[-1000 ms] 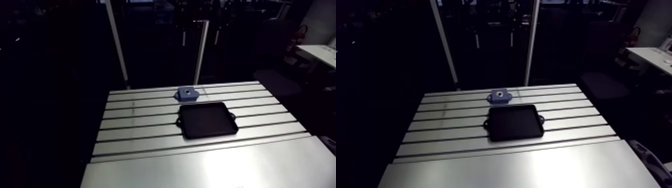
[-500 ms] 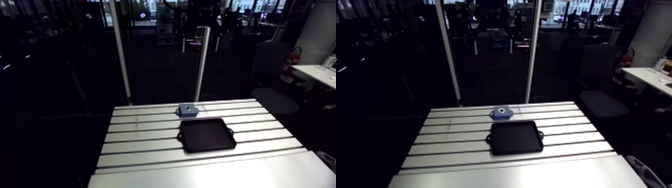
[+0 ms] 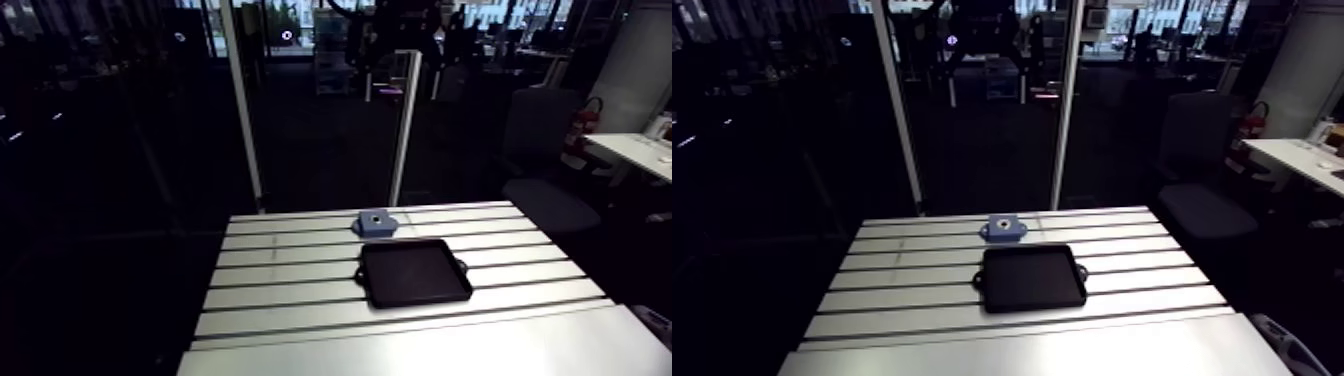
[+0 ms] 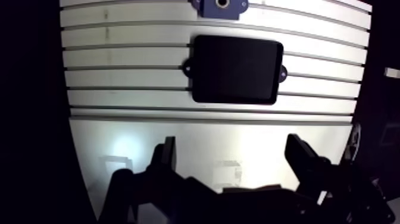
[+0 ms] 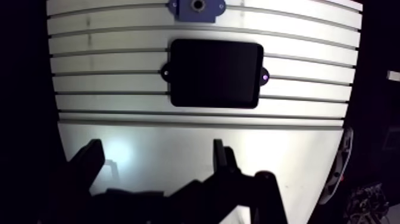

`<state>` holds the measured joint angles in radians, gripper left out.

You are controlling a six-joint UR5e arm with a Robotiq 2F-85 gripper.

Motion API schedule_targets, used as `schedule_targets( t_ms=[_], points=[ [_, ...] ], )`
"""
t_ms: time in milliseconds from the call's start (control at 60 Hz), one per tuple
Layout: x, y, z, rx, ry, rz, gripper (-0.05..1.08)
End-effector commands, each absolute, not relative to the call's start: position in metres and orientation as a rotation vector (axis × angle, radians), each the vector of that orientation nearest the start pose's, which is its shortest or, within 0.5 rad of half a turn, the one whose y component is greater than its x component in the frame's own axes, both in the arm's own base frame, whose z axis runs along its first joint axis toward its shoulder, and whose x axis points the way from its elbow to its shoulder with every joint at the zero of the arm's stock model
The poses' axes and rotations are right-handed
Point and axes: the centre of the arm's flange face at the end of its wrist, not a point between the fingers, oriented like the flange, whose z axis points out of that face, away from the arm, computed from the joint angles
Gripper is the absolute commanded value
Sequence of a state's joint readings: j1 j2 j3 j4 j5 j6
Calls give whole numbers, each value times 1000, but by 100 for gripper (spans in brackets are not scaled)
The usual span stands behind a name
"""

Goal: Pick up the bearing and press it into the housing until flush.

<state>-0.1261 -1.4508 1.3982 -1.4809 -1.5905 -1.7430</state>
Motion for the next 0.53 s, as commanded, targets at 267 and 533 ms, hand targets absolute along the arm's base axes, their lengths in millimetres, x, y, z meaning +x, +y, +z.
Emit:
schedule_targets(
  t_ms=[267, 533],
  points=[
    [-553, -62, 504, -71, 3120, 28, 0],
    [-554, -62, 505, -71, 3123, 26, 0]
  ],
)
